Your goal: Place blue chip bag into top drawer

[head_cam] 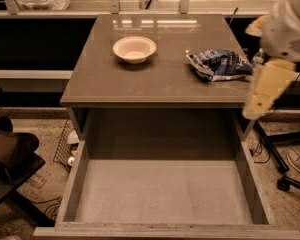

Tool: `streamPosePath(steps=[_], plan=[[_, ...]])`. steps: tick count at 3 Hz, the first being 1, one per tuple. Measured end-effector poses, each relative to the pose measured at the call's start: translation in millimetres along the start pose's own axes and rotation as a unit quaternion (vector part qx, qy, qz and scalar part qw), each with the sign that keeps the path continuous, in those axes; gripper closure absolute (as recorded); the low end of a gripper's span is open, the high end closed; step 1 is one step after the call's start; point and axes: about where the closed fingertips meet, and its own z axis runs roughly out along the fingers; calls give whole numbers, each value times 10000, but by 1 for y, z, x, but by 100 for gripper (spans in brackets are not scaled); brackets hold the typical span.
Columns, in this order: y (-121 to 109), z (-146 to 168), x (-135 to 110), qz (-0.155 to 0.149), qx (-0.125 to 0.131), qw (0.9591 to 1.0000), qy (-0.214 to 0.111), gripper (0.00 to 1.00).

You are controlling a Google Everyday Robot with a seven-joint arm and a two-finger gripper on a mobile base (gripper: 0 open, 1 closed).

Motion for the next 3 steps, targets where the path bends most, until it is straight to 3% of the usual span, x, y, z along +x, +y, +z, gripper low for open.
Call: streamPosePath(steps=[1, 2, 3], plan=[[-69, 76, -52, -805, 313, 9963, -31, 0], [-114, 114, -74, -1205, 554, 9911, 149, 0], [-152, 141, -67, -1185, 585, 9903, 431, 0]])
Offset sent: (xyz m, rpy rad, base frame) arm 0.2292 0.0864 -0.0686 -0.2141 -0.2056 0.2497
